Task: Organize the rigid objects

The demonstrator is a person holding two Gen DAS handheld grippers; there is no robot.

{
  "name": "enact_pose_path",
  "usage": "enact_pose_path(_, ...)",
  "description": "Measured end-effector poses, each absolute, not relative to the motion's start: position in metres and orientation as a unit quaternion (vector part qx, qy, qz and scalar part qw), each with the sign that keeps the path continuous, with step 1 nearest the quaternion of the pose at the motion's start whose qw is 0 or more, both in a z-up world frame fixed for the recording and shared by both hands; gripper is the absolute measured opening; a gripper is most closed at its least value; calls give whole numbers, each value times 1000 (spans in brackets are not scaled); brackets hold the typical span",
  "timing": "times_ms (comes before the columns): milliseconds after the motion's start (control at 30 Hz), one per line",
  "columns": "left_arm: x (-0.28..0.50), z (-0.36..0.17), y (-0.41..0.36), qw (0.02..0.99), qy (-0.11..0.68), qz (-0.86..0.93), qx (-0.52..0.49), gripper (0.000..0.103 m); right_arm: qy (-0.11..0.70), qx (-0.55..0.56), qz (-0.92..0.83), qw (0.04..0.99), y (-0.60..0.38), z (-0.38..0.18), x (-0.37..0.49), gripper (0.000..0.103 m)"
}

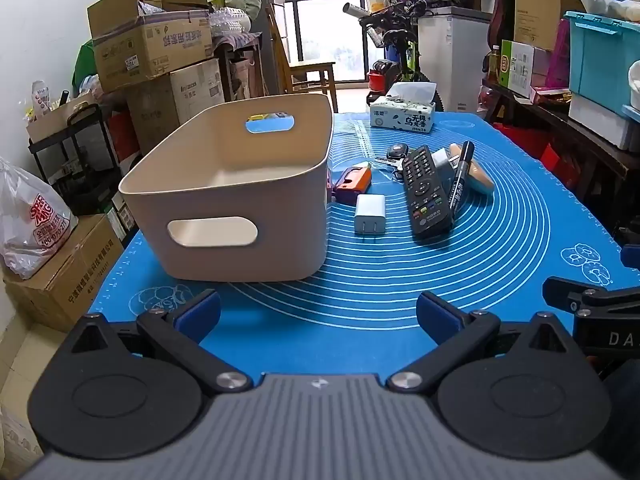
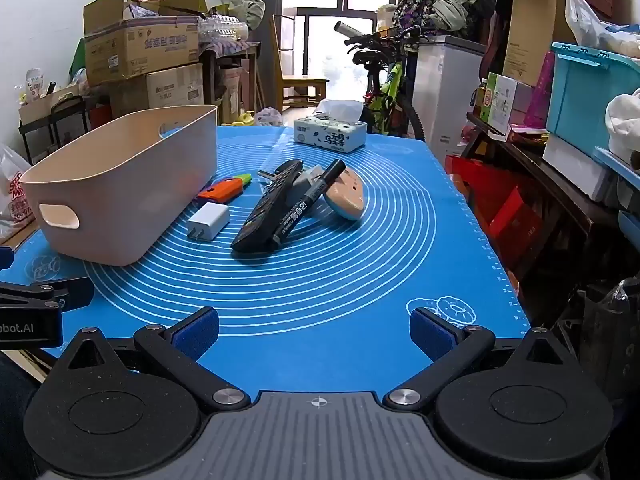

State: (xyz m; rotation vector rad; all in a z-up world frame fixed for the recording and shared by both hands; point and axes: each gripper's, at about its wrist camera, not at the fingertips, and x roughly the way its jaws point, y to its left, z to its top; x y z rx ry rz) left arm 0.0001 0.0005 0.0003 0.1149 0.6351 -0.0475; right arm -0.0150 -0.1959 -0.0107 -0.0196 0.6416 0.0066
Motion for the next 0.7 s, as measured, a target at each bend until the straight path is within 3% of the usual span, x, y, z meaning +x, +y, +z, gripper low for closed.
enact_pose_path(700, 3, 1, 2, 948, 312, -22, 64, 103, 313, -11, 5, 950, -199, -12, -15, 101)
